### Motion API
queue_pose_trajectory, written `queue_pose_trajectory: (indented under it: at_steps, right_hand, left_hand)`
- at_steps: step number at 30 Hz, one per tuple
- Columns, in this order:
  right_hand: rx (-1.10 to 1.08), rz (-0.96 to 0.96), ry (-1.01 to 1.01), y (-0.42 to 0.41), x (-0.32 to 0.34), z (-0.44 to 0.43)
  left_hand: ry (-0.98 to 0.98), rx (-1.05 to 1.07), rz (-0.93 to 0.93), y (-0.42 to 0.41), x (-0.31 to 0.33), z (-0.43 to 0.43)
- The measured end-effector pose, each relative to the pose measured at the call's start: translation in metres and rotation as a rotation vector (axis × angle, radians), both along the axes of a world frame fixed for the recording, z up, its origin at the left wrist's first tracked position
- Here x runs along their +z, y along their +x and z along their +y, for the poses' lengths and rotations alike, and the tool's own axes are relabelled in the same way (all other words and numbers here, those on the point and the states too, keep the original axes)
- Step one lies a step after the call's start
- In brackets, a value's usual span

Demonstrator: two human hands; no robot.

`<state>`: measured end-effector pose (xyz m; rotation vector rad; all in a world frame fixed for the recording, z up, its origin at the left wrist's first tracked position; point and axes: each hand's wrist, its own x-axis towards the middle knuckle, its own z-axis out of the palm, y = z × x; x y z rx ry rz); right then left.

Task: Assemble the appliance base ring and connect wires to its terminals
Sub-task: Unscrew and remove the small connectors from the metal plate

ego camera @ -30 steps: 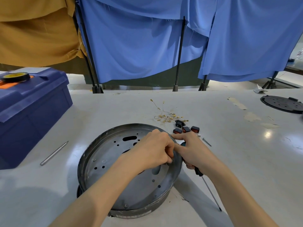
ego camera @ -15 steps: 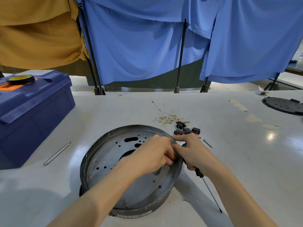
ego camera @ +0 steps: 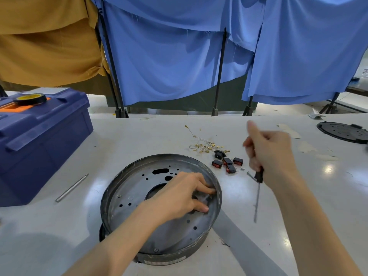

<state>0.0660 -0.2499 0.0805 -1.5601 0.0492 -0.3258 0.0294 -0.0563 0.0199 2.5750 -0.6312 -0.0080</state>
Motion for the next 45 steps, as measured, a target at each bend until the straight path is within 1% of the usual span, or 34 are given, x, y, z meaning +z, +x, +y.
queue_pose_trajectory:
  at_steps: [2,3,4,6,12,16,24,28,31,34,36,38,41,43,45]
  right_hand:
    - [-0.033,-0.113,0.273,-0.004,0.016,0.002]
    - [-0.027,-0.164,0.365,-0.006,0.02,0.005]
    - [-0.018,-0.205,0.421,-0.008,0.023,0.01]
    - [-0.015,-0.254,0.447,-0.011,0.02,0.022]
    - [-0.063,-0.324,0.383,-0.011,0.004,0.041]
    - [-0.067,-0.331,0.357,-0.009,0.001,0.042]
    - [-0.072,-0.321,0.327,-0.007,-0.003,0.044]
    - [-0.012,-0.356,0.255,-0.012,0.001,0.05]
    - [0.082,-0.389,0.166,-0.018,0.003,0.058]
    - [0.244,-0.331,0.182,-0.024,0.006,0.061]
    - [0.312,-0.303,0.156,-0.025,0.007,0.06]
    - [0.296,-0.31,0.069,-0.025,0.008,0.058]
    - [0.208,-0.342,-0.042,-0.023,0.01,0.06]
    - [0.173,-0.335,-0.069,-0.022,0.012,0.061]
    - [0.183,-0.295,-0.074,-0.02,0.011,0.062]
  left_hand:
    - [-0.021,0.051,0.01,0.001,0.001,0.0]
    - [-0.027,0.071,0.014,0.002,0.002,-0.001]
    - [-0.034,0.085,0.021,0.002,0.002,-0.001]
    - [-0.062,0.101,0.04,0.001,0.002,0.0]
    - [-0.139,0.121,0.084,0.002,0.0,0.002]
    - [-0.117,0.065,0.084,0.003,0.0,0.002]
    - [-0.093,0.054,0.093,0.005,0.002,0.001]
    - [-0.122,0.068,0.076,0.004,0.001,0.0]
    - [-0.199,0.104,0.097,0.004,0.0,-0.001]
    - [-0.284,0.085,0.149,0.004,0.0,-0.004]
    - [-0.304,0.056,0.174,0.003,0.002,-0.004]
    - [-0.361,0.034,0.205,0.002,0.005,-0.003]
    - [-0.523,0.046,0.223,0.0,0.011,-0.005]
    - [-0.593,0.046,0.199,-0.001,0.014,-0.01]
    - [-0.609,0.052,0.157,0.0,0.016,-0.017]
